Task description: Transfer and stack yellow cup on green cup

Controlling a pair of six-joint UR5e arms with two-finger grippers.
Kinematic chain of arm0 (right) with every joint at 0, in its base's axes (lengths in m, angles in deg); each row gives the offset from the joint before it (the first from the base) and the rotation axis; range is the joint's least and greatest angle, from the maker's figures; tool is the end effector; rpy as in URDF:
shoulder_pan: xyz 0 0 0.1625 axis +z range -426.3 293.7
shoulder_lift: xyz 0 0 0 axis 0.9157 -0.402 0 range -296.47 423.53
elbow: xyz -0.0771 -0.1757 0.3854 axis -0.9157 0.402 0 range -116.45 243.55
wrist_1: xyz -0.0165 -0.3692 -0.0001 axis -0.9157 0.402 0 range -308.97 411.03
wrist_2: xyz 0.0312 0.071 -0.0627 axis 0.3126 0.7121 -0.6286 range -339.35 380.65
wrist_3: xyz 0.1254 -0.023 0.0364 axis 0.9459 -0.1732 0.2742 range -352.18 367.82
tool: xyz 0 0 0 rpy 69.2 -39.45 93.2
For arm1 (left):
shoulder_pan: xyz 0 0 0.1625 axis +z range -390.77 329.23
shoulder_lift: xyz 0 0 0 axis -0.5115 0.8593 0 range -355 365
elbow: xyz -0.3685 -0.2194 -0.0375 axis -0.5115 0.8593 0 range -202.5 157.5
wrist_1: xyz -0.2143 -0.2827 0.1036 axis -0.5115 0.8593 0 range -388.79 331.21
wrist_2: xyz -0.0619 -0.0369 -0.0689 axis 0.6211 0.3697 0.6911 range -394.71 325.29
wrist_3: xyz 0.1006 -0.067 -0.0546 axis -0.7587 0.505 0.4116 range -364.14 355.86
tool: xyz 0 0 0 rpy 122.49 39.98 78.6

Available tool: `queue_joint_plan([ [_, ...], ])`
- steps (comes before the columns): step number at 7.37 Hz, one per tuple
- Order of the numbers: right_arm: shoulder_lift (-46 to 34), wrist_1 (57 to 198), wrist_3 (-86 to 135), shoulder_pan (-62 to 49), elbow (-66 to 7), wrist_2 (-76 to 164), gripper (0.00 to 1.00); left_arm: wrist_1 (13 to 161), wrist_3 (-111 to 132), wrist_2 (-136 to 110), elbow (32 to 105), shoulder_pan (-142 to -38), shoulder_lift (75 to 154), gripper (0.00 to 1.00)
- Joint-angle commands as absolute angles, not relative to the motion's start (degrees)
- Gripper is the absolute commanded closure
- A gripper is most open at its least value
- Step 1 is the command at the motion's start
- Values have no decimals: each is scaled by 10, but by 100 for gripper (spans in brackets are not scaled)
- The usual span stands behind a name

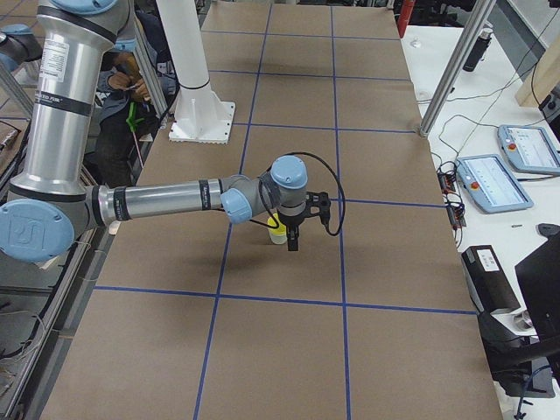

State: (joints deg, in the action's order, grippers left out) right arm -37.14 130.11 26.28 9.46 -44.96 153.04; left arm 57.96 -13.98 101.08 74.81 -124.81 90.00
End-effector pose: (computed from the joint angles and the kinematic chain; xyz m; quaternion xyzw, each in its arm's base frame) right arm -0.0527 -0.3865 0.5992 0.0454 -0.3851 -0.0251 0.9214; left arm -0.0668 -0.4014 0.6716 0.0395 0.3871 0.0433 0.9202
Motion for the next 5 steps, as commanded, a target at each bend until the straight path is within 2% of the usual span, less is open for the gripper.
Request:
queue_joint_plan([
  [1, -314, 1454, 111, 168, -444, 1493, 0, 580, -140, 1011, 746, -1248, 900, 0],
  [5, -327, 1466, 82, 181, -392, 1495, 0, 579, -138, 1010, 742, -1248, 900, 0],
])
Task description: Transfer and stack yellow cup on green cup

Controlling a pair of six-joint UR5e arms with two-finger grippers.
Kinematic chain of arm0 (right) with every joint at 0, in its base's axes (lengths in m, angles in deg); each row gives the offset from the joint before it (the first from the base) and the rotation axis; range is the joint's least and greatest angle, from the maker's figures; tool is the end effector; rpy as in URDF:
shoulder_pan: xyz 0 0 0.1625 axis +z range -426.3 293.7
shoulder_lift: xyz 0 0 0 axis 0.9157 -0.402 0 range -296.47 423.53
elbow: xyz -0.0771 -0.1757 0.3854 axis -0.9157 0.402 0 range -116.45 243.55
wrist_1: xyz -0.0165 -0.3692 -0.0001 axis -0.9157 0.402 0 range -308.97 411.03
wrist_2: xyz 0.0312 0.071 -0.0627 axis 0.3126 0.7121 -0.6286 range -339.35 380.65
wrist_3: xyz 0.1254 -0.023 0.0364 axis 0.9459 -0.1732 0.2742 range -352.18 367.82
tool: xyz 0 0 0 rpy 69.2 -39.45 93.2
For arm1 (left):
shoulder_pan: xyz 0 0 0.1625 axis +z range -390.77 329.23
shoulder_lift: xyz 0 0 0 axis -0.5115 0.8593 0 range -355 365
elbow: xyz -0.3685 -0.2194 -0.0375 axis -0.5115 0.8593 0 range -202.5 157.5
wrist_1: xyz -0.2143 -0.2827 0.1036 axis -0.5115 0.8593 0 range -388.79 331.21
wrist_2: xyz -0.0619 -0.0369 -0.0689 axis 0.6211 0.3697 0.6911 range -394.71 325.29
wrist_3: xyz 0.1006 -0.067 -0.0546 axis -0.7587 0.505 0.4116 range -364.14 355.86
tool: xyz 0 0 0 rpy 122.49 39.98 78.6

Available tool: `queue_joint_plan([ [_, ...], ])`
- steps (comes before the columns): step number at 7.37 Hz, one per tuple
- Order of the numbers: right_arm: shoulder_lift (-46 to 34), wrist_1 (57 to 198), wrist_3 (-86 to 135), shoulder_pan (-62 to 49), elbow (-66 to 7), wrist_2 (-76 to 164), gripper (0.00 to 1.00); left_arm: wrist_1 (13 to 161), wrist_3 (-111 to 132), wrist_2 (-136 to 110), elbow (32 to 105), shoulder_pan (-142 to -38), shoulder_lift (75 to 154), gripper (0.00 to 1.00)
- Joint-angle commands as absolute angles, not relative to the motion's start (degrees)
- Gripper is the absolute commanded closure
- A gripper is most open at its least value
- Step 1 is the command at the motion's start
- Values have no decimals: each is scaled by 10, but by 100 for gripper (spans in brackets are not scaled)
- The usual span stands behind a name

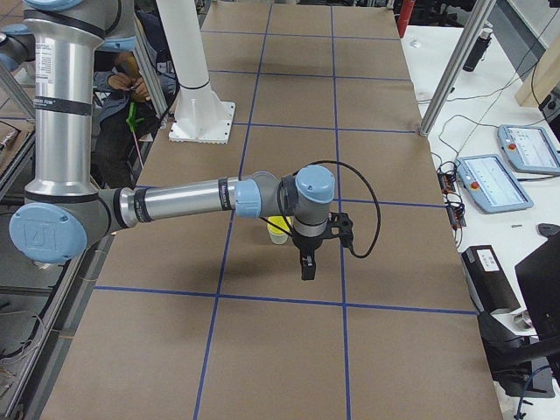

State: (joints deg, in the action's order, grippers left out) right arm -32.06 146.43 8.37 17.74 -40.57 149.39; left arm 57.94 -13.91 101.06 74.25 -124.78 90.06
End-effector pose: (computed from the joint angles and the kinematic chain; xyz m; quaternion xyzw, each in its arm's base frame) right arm 0.0081 -0.4071 0.6377 0.0069 -0.3325 -0.0536 0.9416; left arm -0.0666 -0.4011 0.6756 0.0350 0.3875 0.0412 0.9203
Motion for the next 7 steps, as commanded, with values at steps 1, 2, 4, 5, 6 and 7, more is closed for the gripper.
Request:
queue_joint_plan([
  [1, -338, 1466, 82, 196, -392, 1495, 0, 579, -137, 1009, 738, -1248, 900, 0],
  [2, -345, 1466, 81, 211, -392, 1496, 0, 580, -138, 1008, 734, -1248, 902, 0],
  [4, -348, 1465, 81, 219, -391, 1496, 0, 579, -141, 1005, 730, -1248, 903, 0],
  [5, -348, 1466, 82, 219, -392, 1496, 0, 584, -142, 1005, 732, -1248, 898, 0],
  [6, -348, 1466, 81, 219, -391, 1496, 0, 591, -142, 999, 732, -1248, 896, 0],
  [7, -351, 1466, 82, 219, -390, 1496, 0, 592, -142, 998, 732, -1248, 896, 0],
])
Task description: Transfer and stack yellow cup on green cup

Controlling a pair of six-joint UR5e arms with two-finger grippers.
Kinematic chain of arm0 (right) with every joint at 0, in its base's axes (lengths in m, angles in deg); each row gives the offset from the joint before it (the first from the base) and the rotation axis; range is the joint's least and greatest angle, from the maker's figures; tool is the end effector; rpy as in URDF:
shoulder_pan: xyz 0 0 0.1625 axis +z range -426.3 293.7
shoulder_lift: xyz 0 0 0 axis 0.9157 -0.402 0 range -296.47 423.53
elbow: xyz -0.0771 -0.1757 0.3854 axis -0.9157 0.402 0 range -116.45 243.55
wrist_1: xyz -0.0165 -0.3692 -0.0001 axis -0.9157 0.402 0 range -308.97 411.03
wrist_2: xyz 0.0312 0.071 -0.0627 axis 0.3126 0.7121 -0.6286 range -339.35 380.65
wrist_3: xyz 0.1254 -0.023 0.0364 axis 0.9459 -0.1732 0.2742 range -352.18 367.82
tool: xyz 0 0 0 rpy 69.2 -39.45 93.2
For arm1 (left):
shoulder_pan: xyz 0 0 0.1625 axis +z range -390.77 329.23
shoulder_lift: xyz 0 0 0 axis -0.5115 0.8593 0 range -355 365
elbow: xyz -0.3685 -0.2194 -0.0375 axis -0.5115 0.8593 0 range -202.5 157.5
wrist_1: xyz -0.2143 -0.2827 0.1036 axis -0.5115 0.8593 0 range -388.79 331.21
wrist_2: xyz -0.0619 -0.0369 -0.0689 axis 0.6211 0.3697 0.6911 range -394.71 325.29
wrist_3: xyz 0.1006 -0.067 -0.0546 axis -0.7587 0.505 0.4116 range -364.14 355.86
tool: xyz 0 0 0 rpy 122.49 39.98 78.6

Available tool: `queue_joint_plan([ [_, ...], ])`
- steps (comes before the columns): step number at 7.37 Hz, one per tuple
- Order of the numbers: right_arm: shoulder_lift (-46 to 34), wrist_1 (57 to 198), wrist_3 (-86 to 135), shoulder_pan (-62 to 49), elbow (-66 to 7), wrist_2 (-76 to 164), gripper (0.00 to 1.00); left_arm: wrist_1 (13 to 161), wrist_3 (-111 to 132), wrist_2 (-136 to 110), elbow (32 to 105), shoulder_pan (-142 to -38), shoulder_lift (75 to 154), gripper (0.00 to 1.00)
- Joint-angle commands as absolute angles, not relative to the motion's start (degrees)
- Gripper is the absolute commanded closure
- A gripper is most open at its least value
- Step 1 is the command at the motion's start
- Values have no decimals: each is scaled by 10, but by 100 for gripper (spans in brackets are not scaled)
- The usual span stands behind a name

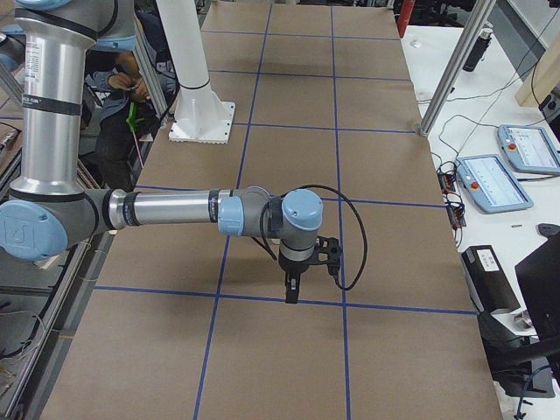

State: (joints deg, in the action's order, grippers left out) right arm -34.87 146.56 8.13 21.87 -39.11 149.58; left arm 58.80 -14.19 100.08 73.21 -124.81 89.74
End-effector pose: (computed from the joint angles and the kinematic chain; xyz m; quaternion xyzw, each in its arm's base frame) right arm 0.0379 -0.3796 0.6681 -0.0166 -0.3330 -0.0089 0.9428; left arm -0.0682 -0.3978 0.6860 0.0310 0.3800 0.0418 0.9235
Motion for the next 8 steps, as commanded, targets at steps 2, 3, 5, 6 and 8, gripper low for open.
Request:
queue_joint_plan([
  [2, -353, 1466, 82, 219, -390, 1497, 0, 592, -140, 998, 735, -1248, 893, 0],
  [3, -353, 1466, 82, 219, -390, 1496, 0, 592, -140, 994, 733, -1248, 893, 0],
  [5, -353, 1466, 81, 219, -389, 1496, 0, 592, -140, 994, 732, -1249, 892, 0],
  [6, -353, 1466, 81, 219, -388, 1496, 0, 592, -140, 994, 731, -1249, 892, 0],
  [8, -355, 1466, 81, 219, -388, 1497, 0, 592, -140, 980, 732, -1249, 892, 0],
])
